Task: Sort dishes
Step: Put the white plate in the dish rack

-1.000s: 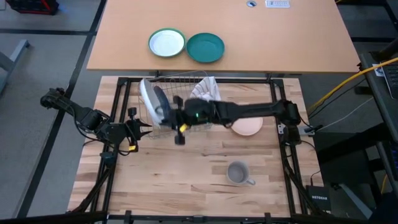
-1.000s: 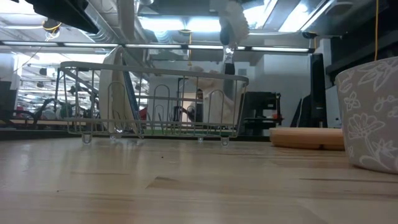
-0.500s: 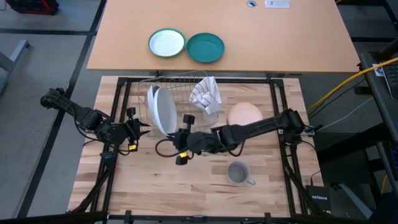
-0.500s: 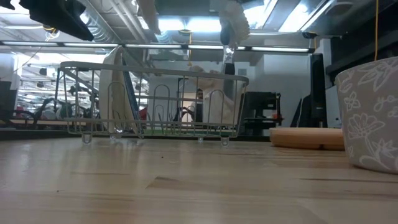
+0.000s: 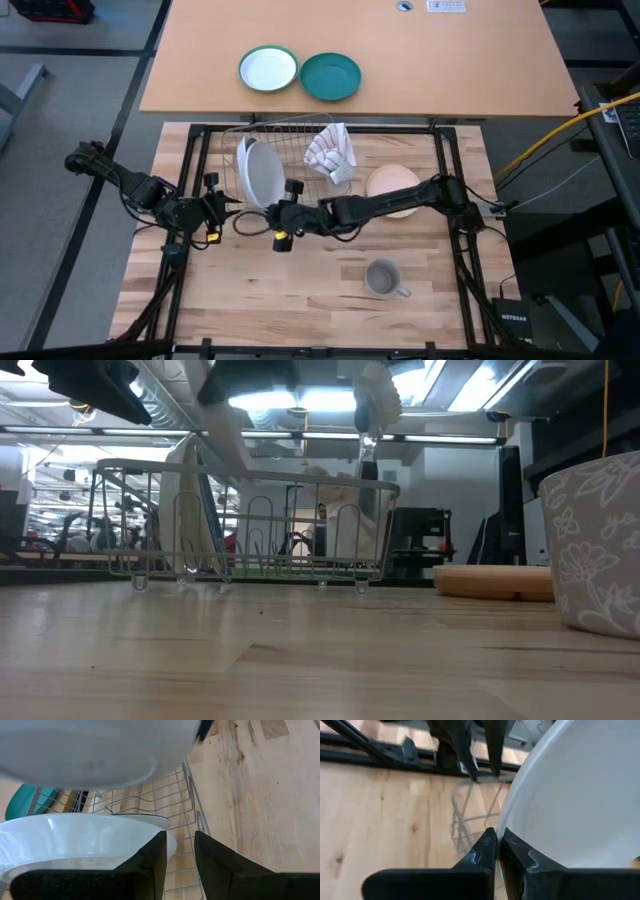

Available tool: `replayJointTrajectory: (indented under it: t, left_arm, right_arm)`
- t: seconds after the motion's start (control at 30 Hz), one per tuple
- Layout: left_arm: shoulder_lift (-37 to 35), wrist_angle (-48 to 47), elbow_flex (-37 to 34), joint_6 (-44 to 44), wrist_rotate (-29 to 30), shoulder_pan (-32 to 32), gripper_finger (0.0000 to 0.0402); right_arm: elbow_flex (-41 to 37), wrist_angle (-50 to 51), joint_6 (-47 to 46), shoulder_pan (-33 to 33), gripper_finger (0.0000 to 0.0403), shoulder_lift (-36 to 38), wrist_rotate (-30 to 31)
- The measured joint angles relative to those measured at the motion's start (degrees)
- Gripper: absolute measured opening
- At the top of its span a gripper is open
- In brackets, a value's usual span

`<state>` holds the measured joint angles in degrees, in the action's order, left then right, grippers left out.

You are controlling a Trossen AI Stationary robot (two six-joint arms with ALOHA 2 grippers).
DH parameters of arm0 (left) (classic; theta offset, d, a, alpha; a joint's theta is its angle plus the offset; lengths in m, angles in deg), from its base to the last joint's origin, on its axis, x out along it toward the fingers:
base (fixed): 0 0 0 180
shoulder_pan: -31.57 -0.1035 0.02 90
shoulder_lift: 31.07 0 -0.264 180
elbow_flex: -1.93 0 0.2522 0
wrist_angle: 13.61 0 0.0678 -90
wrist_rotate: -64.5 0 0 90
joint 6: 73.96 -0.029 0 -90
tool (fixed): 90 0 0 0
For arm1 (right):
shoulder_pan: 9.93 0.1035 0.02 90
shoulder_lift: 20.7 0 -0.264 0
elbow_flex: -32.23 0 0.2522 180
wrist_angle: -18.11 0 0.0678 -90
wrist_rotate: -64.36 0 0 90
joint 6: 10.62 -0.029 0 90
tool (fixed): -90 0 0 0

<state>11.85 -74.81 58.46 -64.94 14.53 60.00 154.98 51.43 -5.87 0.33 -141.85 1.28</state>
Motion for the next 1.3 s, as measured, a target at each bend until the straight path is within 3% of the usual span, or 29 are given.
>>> replayJointTrajectory:
  t: [0.27,0.5,0.83,1.3]
  left_arm:
    - [-0.01,1.56,0.00,-1.84,-0.01,0.07,0.0090]
    - [-0.02,9.54,0.00,-7.53,0.00,0.09,0.0090]
    - [0.00,16.52,0.00,-19.28,2.54,-0.02,0.0090]
    - [-0.02,16.82,0.00,-19.54,2.72,-0.02,0.0090]
  right_arm:
    - [0.00,0.13,0.00,-3.04,0.0017,-0.45,-4.56]
    - [0.00,1.26,-0.02,-4.67,0.0017,-0.45,-6.28]
    - [0.00,1.39,-2.62,-7.89,0.0017,-0.45,-14.45]
    - [0.02,-0.16,-8.00,-11.95,0.0017,-0.45,-28.74]
